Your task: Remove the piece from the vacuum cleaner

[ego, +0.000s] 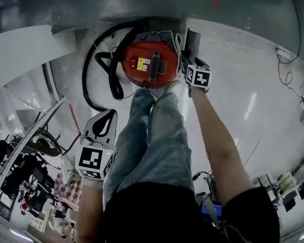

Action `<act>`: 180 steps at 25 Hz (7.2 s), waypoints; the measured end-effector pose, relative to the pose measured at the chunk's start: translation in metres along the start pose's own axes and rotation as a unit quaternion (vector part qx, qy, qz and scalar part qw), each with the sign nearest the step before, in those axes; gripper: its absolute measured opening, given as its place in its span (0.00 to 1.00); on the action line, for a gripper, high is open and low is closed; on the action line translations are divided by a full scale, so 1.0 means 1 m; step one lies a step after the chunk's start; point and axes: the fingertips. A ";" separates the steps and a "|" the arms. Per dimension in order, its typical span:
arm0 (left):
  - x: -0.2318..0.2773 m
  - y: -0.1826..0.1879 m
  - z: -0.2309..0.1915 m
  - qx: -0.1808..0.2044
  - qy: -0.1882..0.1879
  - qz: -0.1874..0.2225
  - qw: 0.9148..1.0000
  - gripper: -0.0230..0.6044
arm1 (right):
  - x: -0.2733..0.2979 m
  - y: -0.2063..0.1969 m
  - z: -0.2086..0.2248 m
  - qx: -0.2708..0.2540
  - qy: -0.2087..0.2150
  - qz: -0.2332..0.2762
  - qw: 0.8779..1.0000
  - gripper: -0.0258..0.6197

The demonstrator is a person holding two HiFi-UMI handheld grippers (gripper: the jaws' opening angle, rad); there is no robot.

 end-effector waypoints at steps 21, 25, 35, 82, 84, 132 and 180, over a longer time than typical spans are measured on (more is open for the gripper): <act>0.015 -0.031 0.003 -0.025 0.004 -0.003 1.000 0.07 | 0.024 -0.012 0.017 0.011 -0.023 -0.002 1.000 0.13; 0.017 -0.036 0.005 -0.026 0.003 -0.006 1.000 0.07 | 0.025 -0.012 0.020 0.011 -0.004 -0.003 1.000 0.13; 0.028 -0.041 0.014 -0.023 -0.005 -0.017 1.000 0.07 | 0.028 -0.008 0.018 0.002 0.017 0.010 1.000 0.16; 0.039 -0.060 0.019 -0.038 -0.009 -0.030 0.999 0.07 | 0.032 -0.005 0.039 0.086 -0.005 -0.003 0.996 0.11; 0.038 -0.062 0.018 -0.039 -0.010 -0.031 0.999 0.07 | 0.034 -0.003 0.039 0.086 -0.003 -0.002 0.996 0.11; 0.038 -0.091 0.020 -0.055 -0.007 -0.034 0.998 0.07 | 0.043 0.010 0.048 0.088 0.018 -0.026 0.996 0.12; 0.045 -0.096 0.014 -0.064 -0.008 -0.042 0.997 0.07 | 0.055 0.014 0.059 0.221 0.070 -0.032 0.972 0.12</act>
Point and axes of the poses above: the fingertips, and each gripper's own axes: x forward along the fingers, z to its right, y out of its top, and after that the axes turned 15 degrees about -y, right-handed
